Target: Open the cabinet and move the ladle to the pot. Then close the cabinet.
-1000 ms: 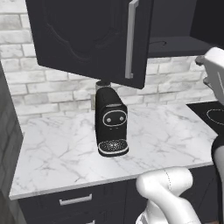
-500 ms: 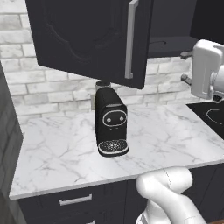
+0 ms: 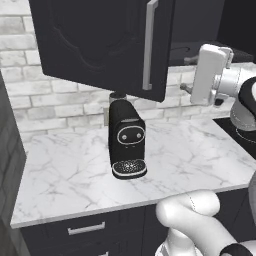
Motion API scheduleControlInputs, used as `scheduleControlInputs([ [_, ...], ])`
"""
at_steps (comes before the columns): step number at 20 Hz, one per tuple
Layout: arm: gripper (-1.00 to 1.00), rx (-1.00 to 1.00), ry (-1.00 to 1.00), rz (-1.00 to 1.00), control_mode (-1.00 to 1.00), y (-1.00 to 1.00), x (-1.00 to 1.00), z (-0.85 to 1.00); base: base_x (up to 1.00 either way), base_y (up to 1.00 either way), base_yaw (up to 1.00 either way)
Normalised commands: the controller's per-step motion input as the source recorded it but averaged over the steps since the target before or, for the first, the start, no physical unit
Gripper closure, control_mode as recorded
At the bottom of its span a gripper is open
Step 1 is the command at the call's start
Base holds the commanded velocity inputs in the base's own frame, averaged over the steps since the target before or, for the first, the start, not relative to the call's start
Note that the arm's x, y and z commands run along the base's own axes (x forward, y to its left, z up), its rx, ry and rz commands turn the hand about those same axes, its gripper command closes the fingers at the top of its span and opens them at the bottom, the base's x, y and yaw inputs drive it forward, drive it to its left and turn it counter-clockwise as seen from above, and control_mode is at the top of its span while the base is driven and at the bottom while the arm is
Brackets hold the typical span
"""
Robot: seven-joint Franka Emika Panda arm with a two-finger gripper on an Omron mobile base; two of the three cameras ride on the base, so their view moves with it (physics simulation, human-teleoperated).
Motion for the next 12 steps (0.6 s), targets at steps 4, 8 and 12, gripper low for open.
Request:
scheduleControlInputs([
  [4,-1.0,0.01,0.11,0.3,-1.0,0.71,0.22,0.0,0.0,0.0,0.0],
  [8,-1.0,0.0,0.07,0.31,-1.0,0.79,0.0,0.0,0.0,0.0,0.0],
  [12,-1.0,0.0,0.0,0.29,-1.0,0.86,-0.42,0.0,0.0,0.0,0.0],
])
